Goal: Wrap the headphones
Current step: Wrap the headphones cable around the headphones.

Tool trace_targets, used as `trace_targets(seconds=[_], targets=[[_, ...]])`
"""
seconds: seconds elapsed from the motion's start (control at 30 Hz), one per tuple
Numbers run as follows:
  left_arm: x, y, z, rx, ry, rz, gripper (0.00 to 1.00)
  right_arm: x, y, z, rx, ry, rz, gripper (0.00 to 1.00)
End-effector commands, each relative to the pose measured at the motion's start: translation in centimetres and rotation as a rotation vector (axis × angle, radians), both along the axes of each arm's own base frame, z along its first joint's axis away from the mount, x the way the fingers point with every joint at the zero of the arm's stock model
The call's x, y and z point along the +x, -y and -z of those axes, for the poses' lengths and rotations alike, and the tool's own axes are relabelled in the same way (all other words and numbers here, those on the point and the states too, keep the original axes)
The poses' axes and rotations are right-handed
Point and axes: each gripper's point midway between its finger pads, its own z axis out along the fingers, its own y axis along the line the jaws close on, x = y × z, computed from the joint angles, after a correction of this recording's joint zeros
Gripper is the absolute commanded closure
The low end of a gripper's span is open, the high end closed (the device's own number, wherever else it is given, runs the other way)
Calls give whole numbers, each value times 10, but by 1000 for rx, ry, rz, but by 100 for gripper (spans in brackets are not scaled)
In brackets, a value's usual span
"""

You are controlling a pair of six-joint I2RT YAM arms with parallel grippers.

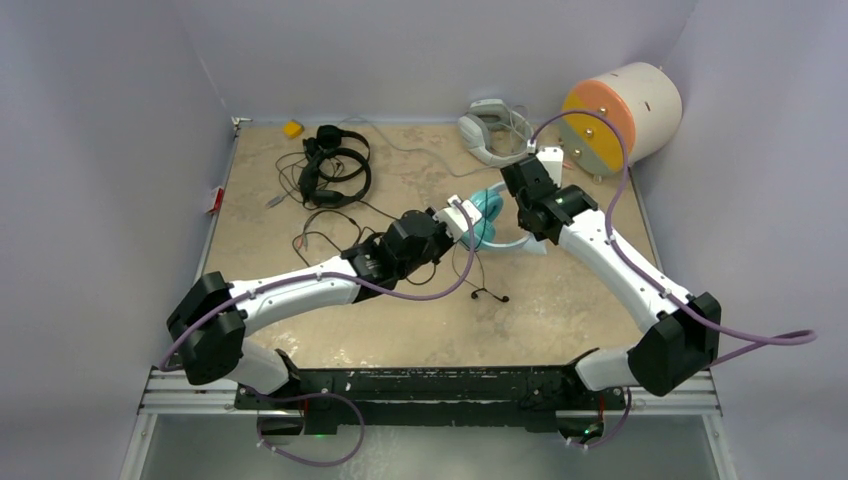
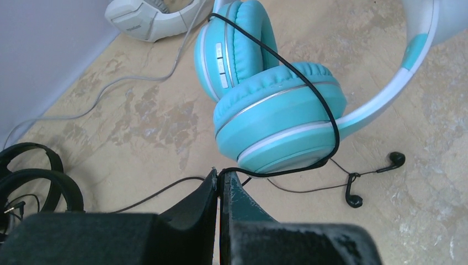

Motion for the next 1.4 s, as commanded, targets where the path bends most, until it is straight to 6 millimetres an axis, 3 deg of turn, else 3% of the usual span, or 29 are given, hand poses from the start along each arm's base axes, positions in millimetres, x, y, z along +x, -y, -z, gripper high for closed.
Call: trace_targets(seconds=[0.0, 0.13, 0.27, 0.4, 0.43, 0.6, 0.77, 0.9, 1.03, 1.23, 1.37], targets=[[9, -1, -47, -78, 158, 8, 100, -14, -5, -1, -29, -82, -120, 100], [15, 3, -40, -57, 172, 0, 100, -19, -16, -2, 20, -96, -192, 100], [19, 4, -36, -64, 190, -13, 100, -24, -12, -3, 2, -116, -189, 100], [18, -2, -48, -105, 232, -28, 100, -27, -1, 3, -60, -169, -151, 100], [18, -3, -51, -113, 242, -30, 96, -28, -1, 4, -65, -182, -142, 100], [19, -7, -52, -111, 268, -42, 91, -29, -9, 7, -21, -199, -157, 100], [21, -4, -47, -112, 272, -40, 98, -33, -27, 5, 74, -208, -214, 100], [21, -4, -45, -143, 236, -36, 100, -34, -29, 3, 86, -206, -217, 100], [24, -22, -43, -255, 122, -77, 93, -32, -22, -7, 70, -179, -170, 100], [15, -61, -39, -471, -13, -133, 71, -33, -34, -36, 167, -87, -223, 100], [8, -74, -32, -521, -104, -111, 53, -39, -45, -56, 236, -74, -275, 100]])
